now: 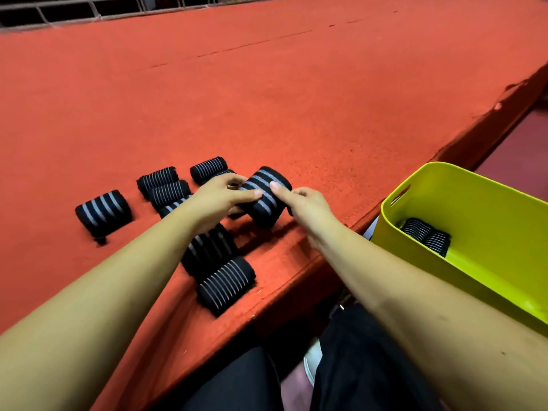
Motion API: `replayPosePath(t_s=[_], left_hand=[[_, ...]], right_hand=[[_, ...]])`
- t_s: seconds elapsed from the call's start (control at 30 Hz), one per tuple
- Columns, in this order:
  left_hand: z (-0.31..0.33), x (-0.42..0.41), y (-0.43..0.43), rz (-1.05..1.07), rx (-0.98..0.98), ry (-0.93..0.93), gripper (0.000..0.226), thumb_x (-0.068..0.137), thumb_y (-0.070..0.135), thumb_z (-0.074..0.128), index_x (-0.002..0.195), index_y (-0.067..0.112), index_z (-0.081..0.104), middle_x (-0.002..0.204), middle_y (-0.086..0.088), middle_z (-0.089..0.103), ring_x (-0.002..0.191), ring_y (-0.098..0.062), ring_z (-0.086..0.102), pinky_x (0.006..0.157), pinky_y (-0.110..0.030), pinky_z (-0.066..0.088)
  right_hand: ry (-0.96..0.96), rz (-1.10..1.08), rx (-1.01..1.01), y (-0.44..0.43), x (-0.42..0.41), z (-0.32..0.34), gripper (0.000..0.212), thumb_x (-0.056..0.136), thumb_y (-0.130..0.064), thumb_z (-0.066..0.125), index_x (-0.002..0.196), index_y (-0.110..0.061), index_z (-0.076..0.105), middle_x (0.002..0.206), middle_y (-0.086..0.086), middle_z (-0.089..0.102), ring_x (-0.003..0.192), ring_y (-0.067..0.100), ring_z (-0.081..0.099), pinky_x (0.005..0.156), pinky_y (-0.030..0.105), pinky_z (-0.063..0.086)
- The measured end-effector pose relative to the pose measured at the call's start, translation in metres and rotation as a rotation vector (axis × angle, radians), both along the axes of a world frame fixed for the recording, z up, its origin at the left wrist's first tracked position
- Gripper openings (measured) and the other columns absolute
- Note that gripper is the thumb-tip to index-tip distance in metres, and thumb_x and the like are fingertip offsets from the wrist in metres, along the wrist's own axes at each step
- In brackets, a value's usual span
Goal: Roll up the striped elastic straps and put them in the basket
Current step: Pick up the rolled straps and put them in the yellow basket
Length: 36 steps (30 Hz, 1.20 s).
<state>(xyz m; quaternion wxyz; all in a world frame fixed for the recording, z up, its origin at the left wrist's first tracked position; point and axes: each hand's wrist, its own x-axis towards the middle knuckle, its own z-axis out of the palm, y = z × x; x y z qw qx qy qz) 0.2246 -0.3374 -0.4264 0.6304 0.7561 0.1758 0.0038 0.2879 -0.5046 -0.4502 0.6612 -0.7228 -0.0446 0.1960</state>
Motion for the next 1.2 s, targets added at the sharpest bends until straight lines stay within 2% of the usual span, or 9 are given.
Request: replayPosePath(t_s=[0.13,0.2,0.33,0.53,0.73,0.9,1.03,1.1,1.2], left_hand=[[0.007,-0.018,-0.008,-0.045,-0.239,-0.047,0.027,0.091,0.01,0.067,0.114,0.003,0.055,0.118,-0.016,0.067,0.105,-0.023,0.07,0.088,-0.034,0.058],[0.007,-0.029,-0.004,-0.068,-0.029,-0.018,0.033,0.091,0.021,0.07,0.117,0.005,0.057,0.118,-0.013,0.068,0.105,-0.022,0.071,0.092,-0.039,0.057],[0.007,-0.05,0.02,-0.06,0.696,-0.003,0.018,0.098,0.036,0.059,0.106,0.02,0.066,0.102,0.005,0.071,0.099,-0.015,0.067,0.093,-0.035,0.052],[-0.008,-0.074,0.043,-0.127,1.069,0.379,0.035,0.097,0.041,0.058,0.111,0.009,0.062,0.111,-0.01,0.069,0.101,-0.027,0.062,0.081,-0.031,0.046],[-0.015,-0.082,0.049,-0.162,0.896,0.419,0.053,0.095,0.058,0.051,0.102,0.009,0.07,0.097,-0.012,0.071,0.085,-0.023,0.064,0.08,-0.037,0.048],[-0.018,-0.092,0.048,-0.107,0.657,0.369,0.097,0.052,0.092,0.06,0.088,0.003,0.068,0.073,0.003,0.056,0.071,-0.012,0.049,0.07,-0.033,0.037],[-0.02,-0.094,0.047,-0.021,0.504,0.303,0.056,0.068,0.065,0.078,0.077,0.013,0.06,0.067,0.003,0.05,0.064,-0.012,0.045,0.061,-0.03,0.034],[-0.014,-0.094,0.05,0.046,0.402,0.23,0.059,0.064,0.062,0.08,0.083,0.008,0.064,0.069,0.001,0.055,0.065,-0.013,0.051,0.061,-0.033,0.043],[0.01,-0.093,0.053,0.207,0.21,0.104,0.047,0.081,0.046,0.074,0.098,0.003,0.069,0.09,-0.011,0.067,0.084,-0.022,0.062,0.089,-0.05,0.055]], right_hand=[[0.199,0.136,0.213,0.009,-0.012,0.014,0.065,0.068,-0.042,0.077,0.115,0.0,0.058,0.101,0.014,0.073,0.085,0.03,0.072,0.075,0.048,0.058],[0.255,0.137,0.239,0.011,-0.017,0.012,0.054,0.08,-0.03,0.075,0.122,-0.002,0.059,0.104,0.017,0.074,0.088,0.031,0.074,0.075,0.048,0.06],[0.362,0.121,0.24,0.007,-0.027,0.002,0.039,0.087,-0.021,0.071,0.12,-0.005,0.061,0.102,0.014,0.074,0.078,0.027,0.071,0.069,0.041,0.059],[0.382,0.12,0.23,0.0,-0.037,-0.001,0.033,0.085,-0.021,0.071,0.115,-0.009,0.062,0.092,0.011,0.073,0.075,0.028,0.07,0.077,0.048,0.058],[0.579,0.329,0.396,-0.015,-0.056,-0.003,0.033,0.091,-0.028,0.056,0.118,-0.013,0.065,0.111,0.014,0.071,0.099,0.031,0.066,0.092,0.053,0.052],[0.59,0.374,0.408,-0.014,-0.08,-0.022,0.038,0.092,-0.027,0.058,0.127,-0.013,0.06,0.119,0.014,0.071,0.111,0.035,0.066,0.093,0.061,0.05],[0.597,0.315,0.436,-0.01,-0.081,-0.028,0.041,0.09,-0.029,0.061,0.127,-0.011,0.06,0.118,0.016,0.07,0.108,0.035,0.068,0.088,0.057,0.054],[0.591,0.309,0.443,-0.01,-0.081,-0.028,0.041,0.089,-0.029,0.063,0.126,-0.011,0.06,0.117,0.015,0.071,0.105,0.034,0.069,0.086,0.056,0.055],[0.581,0.299,0.442,-0.009,-0.083,-0.025,0.04,0.09,-0.026,0.063,0.125,-0.01,0.06,0.118,0.016,0.07,0.105,0.034,0.068,0.09,0.057,0.053]])
